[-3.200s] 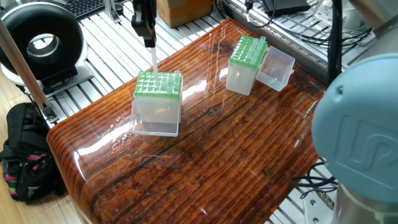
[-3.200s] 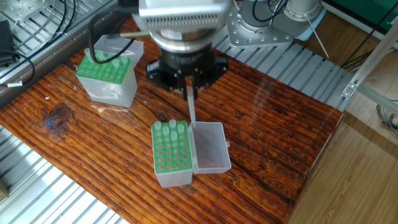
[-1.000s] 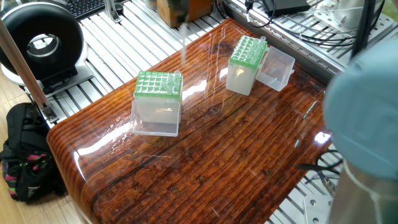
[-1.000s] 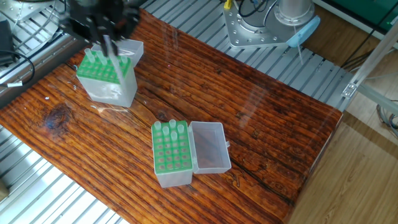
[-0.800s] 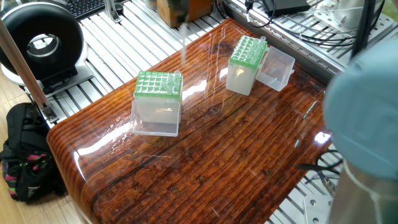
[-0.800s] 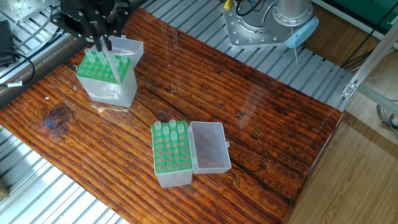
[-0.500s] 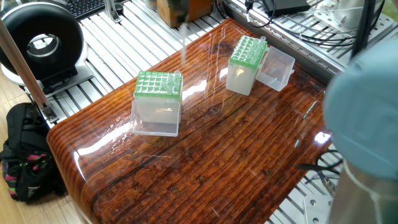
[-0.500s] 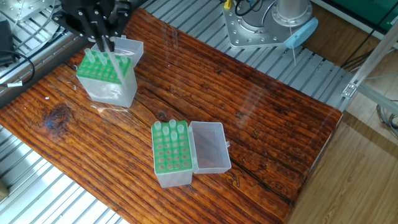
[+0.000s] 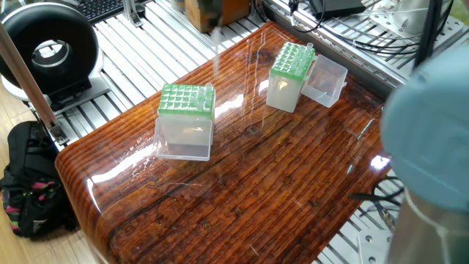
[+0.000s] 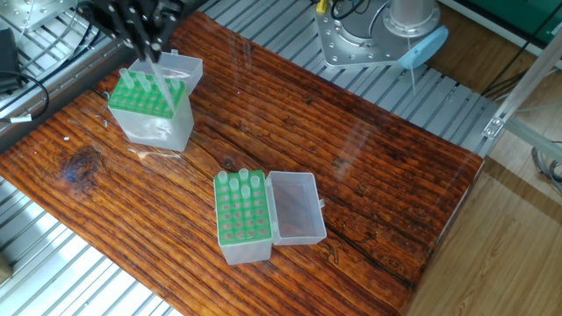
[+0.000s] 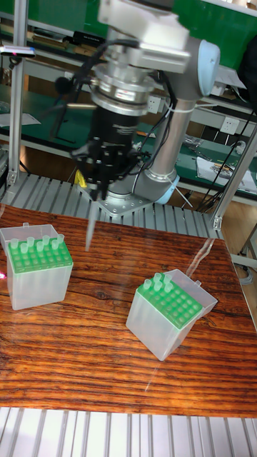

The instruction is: Transfer all large pipette tips from one holder to another

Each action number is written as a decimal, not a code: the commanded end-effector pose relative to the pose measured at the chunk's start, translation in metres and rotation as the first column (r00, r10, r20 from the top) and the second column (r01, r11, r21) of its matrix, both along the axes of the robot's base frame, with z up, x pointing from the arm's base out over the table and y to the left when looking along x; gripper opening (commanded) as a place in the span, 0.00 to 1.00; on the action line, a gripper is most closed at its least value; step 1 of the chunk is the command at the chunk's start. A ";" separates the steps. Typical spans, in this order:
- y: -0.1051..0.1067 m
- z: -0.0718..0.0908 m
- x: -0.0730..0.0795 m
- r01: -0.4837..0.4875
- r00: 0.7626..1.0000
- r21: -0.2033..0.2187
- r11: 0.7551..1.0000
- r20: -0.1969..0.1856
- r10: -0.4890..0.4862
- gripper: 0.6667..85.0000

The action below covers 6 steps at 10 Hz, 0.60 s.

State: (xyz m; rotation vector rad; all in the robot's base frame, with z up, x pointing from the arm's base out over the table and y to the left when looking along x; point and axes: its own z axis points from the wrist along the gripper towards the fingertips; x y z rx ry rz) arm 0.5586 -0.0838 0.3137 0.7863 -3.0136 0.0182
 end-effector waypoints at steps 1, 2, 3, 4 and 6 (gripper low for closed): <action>-0.036 -0.006 -0.009 -0.008 0.998 -0.021 1.000 0.055 0.009 0.03; -0.043 -0.008 -0.019 0.001 0.999 -0.027 1.000 0.051 0.000 0.03; -0.049 -0.012 -0.024 0.009 0.999 -0.031 0.999 0.047 -0.007 0.03; -0.054 -0.017 -0.019 -0.001 0.998 -0.037 0.999 0.065 0.003 0.03; -0.066 -0.024 -0.009 -0.001 0.997 -0.068 0.998 0.080 0.007 0.03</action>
